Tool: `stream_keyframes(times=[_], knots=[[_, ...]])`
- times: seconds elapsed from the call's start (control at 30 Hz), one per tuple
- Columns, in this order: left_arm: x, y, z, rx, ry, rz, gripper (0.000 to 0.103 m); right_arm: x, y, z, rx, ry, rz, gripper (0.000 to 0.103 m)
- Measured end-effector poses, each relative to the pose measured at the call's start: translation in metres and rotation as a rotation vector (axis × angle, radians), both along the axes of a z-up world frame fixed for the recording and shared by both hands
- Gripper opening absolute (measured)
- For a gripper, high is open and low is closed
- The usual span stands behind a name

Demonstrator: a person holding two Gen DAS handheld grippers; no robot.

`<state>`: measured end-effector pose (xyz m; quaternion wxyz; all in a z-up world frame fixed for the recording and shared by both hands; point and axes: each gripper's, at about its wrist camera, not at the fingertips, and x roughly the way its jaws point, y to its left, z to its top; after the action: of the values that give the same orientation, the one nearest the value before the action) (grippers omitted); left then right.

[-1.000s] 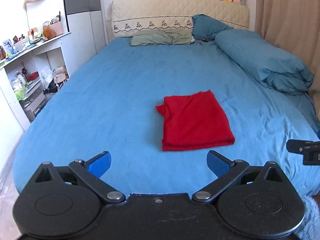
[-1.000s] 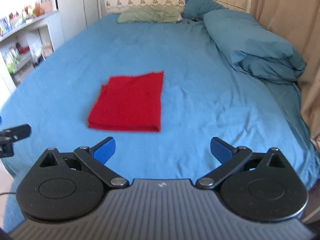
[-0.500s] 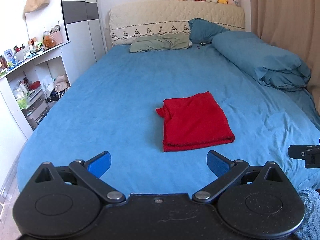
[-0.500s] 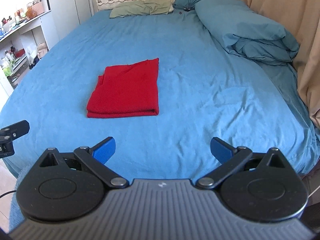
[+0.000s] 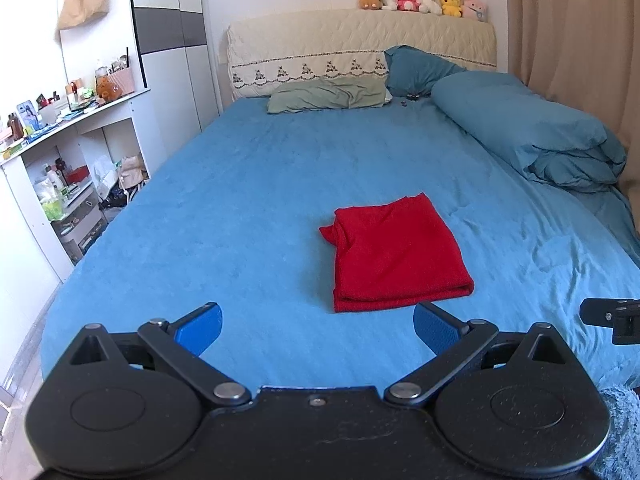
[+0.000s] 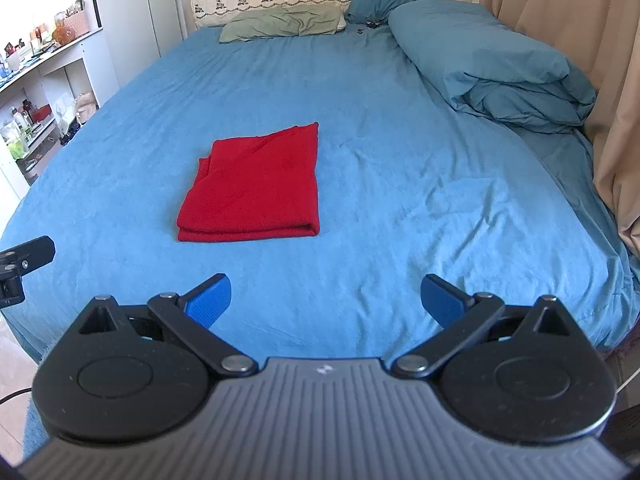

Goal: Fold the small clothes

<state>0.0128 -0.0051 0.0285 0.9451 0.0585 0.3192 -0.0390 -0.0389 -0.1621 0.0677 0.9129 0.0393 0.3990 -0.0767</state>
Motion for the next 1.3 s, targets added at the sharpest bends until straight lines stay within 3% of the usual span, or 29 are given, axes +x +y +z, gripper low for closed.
stream_keyframes(times=[1.3], knots=[[-0.0035, -0.0001, 0.0077, 0.010, -0.022, -0.019, 0.103, -0.0027, 0.0069, 0.0047, 0.004, 0.001, -0.010, 0.103]])
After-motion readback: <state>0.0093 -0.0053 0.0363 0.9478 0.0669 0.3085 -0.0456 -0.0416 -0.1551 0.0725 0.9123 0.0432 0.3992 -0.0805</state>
